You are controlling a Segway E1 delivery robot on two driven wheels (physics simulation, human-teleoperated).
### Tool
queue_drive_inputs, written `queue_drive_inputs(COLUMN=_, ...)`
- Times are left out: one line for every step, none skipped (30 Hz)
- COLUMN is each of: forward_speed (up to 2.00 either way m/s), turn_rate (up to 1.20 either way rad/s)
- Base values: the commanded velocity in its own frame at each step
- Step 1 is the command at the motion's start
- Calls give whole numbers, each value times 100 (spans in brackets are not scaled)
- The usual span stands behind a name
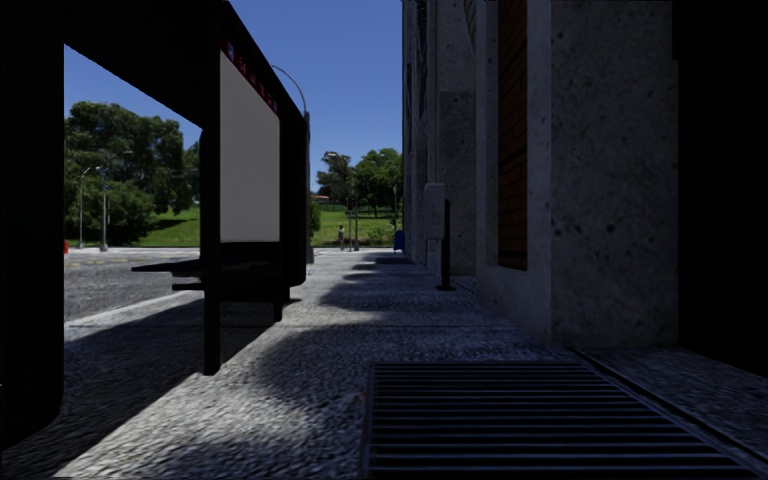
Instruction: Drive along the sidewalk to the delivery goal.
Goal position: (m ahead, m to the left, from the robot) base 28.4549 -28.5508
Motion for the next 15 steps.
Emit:
queue_drive_inputs(forward_speed=200, turn_rate=34)
queue_drive_inputs(forward_speed=200, turn_rate=34)
queue_drive_inputs(forward_speed=200, turn_rate=30)
queue_drive_inputs(forward_speed=200, turn_rate=30)
queue_drive_inputs(forward_speed=200, turn_rate=8)
queue_drive_inputs(forward_speed=200, turn_rate=0)
queue_drive_inputs(forward_speed=200, turn_rate=0)
queue_drive_inputs(forward_speed=200, turn_rate=0)
queue_drive_inputs(forward_speed=200, turn_rate=0)
queue_drive_inputs(forward_speed=200, turn_rate=0)
queue_drive_inputs(forward_speed=200, turn_rate=0)
queue_drive_inputs(forward_speed=200, turn_rate=0)
queue_drive_inputs(forward_speed=200, turn_rate=0)
queue_drive_inputs(forward_speed=200, turn_rate=0)
queue_drive_inputs(forward_speed=200, turn_rate=0)
